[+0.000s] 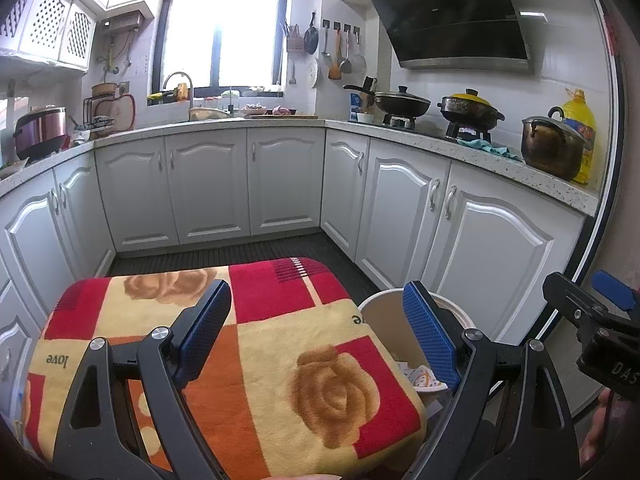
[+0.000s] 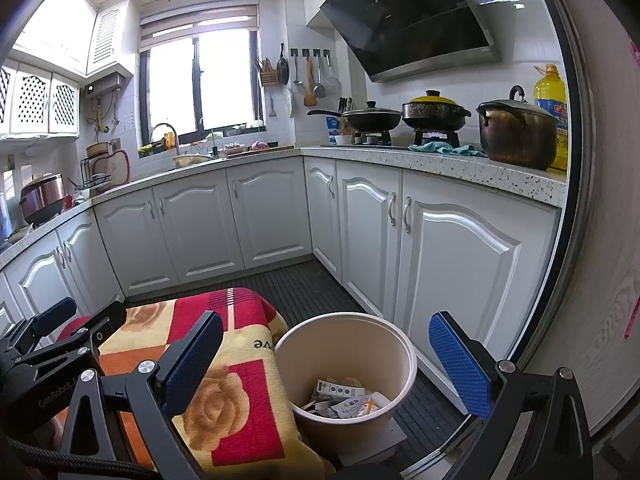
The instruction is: Collect trash
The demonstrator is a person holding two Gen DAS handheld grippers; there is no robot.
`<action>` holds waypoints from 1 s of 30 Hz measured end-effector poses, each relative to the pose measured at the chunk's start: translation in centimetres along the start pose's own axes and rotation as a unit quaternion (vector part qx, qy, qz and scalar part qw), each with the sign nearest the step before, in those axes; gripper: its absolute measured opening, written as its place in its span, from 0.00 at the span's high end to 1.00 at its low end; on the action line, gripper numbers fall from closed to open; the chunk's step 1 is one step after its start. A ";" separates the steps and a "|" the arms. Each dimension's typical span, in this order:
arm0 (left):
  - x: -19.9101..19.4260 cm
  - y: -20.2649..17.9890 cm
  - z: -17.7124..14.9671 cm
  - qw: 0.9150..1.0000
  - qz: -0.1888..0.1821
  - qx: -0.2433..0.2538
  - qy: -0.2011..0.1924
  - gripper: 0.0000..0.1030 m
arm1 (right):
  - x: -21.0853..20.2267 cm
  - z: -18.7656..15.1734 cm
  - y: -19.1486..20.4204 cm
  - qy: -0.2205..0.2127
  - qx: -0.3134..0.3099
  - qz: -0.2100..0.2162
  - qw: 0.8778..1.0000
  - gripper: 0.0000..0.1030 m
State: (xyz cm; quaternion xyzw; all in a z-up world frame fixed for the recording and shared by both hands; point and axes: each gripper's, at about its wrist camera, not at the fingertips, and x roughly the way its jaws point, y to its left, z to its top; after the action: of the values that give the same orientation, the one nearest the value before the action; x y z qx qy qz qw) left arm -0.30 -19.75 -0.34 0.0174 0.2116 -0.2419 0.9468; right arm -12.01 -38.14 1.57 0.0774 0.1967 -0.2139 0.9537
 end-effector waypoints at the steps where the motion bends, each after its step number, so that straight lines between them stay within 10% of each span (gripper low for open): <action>1: 0.0 -0.1 0.0 1.000 0.001 0.000 0.000 0.15 | 0.1 0.0 0.0 0.000 0.000 0.000 1.000 0.01; 30: 0.4 0.3 -0.2 1.000 0.014 0.004 0.002 0.15 | 0.9 -0.4 0.7 0.011 -0.001 0.004 1.000 0.01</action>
State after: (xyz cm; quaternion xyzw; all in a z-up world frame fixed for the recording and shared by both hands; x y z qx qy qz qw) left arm 0.11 -19.60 -0.70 0.0243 0.2126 -0.2290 0.9496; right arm -11.12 -37.73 0.90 0.0793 0.2069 -0.2086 0.9526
